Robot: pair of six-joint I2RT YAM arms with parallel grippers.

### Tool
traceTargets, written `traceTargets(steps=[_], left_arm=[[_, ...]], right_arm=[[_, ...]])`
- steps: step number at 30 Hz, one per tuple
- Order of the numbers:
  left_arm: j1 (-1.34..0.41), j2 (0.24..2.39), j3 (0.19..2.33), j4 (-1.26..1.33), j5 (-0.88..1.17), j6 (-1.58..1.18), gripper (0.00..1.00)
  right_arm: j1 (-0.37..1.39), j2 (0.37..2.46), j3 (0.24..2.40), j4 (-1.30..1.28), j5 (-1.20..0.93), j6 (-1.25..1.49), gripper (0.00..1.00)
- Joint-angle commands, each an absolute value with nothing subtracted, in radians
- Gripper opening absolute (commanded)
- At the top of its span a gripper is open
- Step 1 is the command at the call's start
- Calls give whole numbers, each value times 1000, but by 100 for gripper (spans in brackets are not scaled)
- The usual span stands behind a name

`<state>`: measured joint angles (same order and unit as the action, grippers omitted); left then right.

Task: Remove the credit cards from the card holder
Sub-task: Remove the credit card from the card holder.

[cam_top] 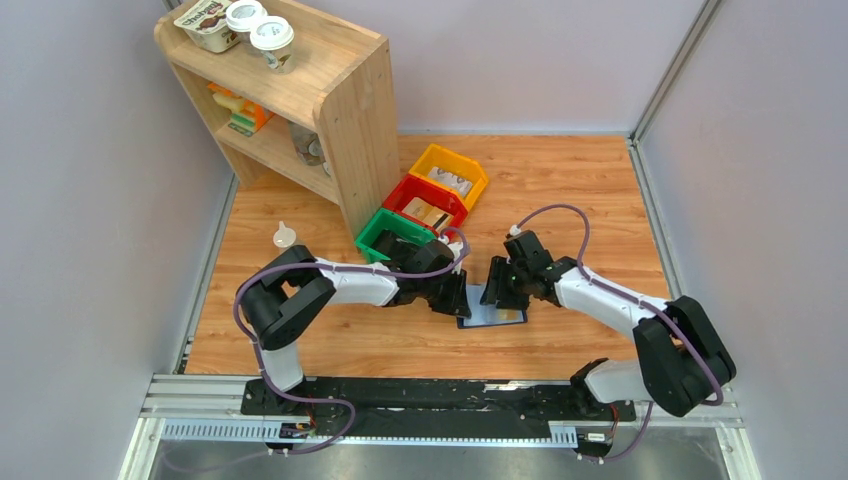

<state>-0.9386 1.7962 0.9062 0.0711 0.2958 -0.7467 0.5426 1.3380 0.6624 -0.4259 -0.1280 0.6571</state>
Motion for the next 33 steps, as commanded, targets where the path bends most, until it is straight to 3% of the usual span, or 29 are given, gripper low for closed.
traceTargets(steps=[1,14,18,23,33], left_arm=[[-937,1815,919,107,322,-753,24],[-917,1796,842,250,359,-811,25],[-908,1763,796,325,356,-827,32],[-907,1689,752,362,327,-821,49],[-900,1468,661,307,164,-827,51]], right_arm=[[549,1351,646,-361,-193,690,49],[560,1387,661,-285,-282,719,43],[561,1400,664,-293,-261,715,43],[563,1416,683,-317,-252,701,42],[580,1448,784,-397,-242,675,42]])
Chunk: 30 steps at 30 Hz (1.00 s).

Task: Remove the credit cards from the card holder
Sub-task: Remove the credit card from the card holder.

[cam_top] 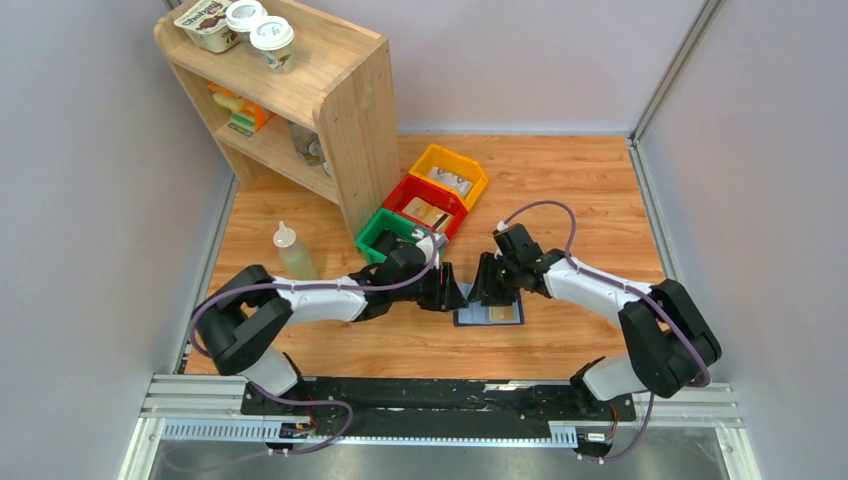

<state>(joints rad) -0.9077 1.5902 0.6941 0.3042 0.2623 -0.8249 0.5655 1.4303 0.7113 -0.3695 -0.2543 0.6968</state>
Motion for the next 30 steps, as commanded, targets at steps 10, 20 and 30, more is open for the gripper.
traceTargets(steps=[10,20,30], left_arm=[[-888,1324,597,296,86,-824,54],[-873,1220,578,267,26,-796,57],[-870,1322,715,229,189,-785,61]], right_arm=[[653,1537,957,-520,-186,646,45],[687,1480,1193,-751,-43,540,59],[480,1238,932,-677,-108,500,49]])
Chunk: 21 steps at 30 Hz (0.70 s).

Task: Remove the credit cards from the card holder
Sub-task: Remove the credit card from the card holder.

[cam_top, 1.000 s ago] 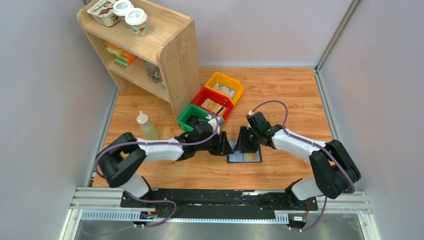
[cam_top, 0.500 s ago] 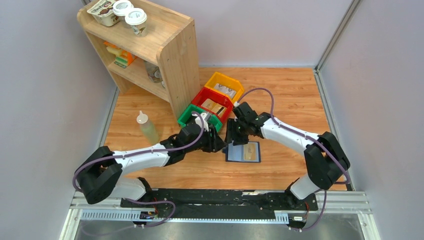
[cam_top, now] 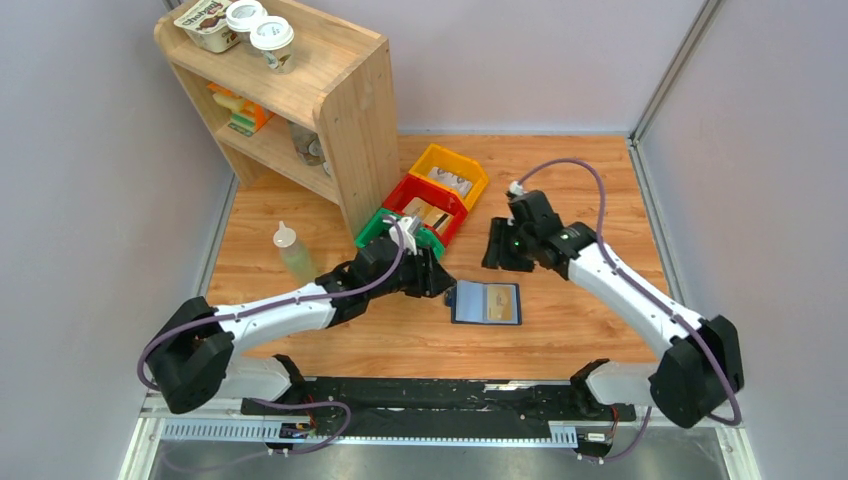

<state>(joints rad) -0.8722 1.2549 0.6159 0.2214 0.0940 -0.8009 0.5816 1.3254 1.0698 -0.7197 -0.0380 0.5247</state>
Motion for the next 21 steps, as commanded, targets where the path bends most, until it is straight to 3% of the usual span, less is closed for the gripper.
traceTargets(steps=[1,6,11,21], left_arm=[[-870,1348,750,232,230,-790,60],[-874,1561,860,296,359,-883,56],[-893,1725,946,295,354,-963,55],[-923,1845,968,322,242,-1045,54]], right_arm=[[450,1212,881,-637,-154,505,47],[309,1143,723,-506,-319,511,35],[244,1157,629,-419,-445,515,27],[218,1184,523,-310,-404,558,12]])
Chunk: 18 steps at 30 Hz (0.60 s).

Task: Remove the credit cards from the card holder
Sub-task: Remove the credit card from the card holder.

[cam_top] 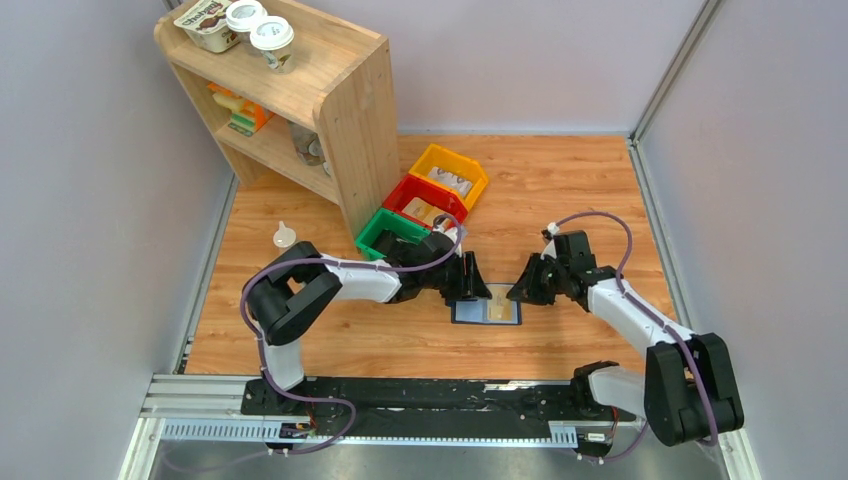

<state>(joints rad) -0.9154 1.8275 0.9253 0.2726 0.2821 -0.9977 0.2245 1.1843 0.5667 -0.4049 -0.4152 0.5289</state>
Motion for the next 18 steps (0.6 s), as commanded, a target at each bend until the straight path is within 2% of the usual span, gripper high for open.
traceTargets(steps=[1,18], left_arm=[[-923,1850,977,319,238,-1045,54],[-930,1897,986,308,278,-1060,54]], right_arm=[[218,1184,515,-304,-391,561,12],[216,1229,440,-308,-325,580,11]])
